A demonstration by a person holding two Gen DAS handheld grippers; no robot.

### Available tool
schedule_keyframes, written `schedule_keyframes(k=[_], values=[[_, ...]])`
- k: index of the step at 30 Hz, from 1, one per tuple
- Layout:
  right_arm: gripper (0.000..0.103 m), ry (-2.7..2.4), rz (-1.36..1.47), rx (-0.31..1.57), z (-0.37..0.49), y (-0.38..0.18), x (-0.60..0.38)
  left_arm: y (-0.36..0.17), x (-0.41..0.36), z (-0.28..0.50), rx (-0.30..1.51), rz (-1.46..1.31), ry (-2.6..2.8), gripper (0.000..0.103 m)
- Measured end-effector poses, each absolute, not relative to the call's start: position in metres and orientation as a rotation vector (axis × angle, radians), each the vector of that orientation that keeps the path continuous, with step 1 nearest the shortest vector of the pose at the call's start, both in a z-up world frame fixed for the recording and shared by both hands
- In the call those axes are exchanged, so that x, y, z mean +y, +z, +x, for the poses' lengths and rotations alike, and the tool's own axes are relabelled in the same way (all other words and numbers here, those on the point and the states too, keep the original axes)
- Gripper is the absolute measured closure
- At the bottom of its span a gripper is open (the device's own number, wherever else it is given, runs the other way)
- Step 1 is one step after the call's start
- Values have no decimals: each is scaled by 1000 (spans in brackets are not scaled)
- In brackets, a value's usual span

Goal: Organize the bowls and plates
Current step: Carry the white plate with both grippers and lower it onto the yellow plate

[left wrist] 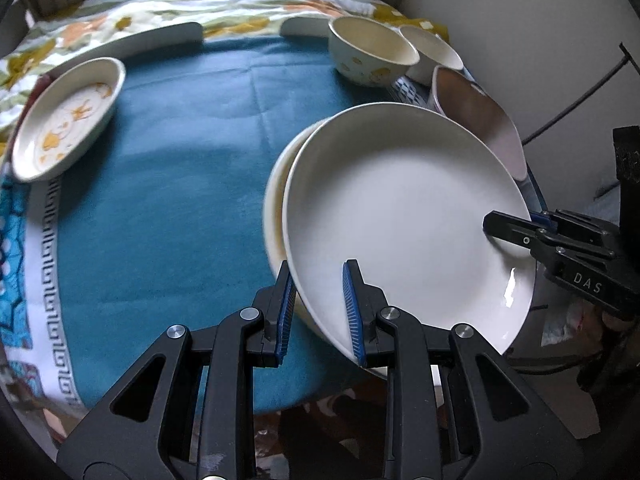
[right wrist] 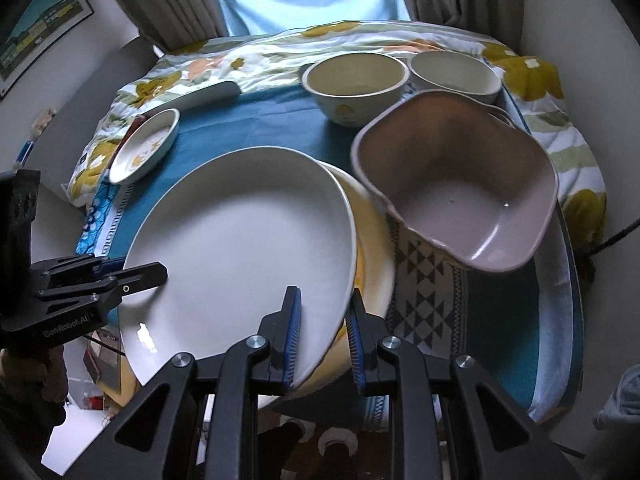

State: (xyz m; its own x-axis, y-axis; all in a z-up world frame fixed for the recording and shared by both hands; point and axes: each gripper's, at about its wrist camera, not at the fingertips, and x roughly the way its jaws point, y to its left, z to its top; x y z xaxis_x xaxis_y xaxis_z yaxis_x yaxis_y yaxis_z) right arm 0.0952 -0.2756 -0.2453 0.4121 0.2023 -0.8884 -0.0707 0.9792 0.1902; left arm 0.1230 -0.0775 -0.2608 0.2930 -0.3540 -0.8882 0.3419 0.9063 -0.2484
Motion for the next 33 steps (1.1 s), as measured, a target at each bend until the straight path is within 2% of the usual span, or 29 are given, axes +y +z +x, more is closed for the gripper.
schedule_keyframes(k=[18,33], values=[[82,123,158,1151,95,-259,-285,-280,-104,138,1212,141,-444,82],[82,108,142,1144,92,-262,-288,-280,-139,126,1144,439,-324,82]])
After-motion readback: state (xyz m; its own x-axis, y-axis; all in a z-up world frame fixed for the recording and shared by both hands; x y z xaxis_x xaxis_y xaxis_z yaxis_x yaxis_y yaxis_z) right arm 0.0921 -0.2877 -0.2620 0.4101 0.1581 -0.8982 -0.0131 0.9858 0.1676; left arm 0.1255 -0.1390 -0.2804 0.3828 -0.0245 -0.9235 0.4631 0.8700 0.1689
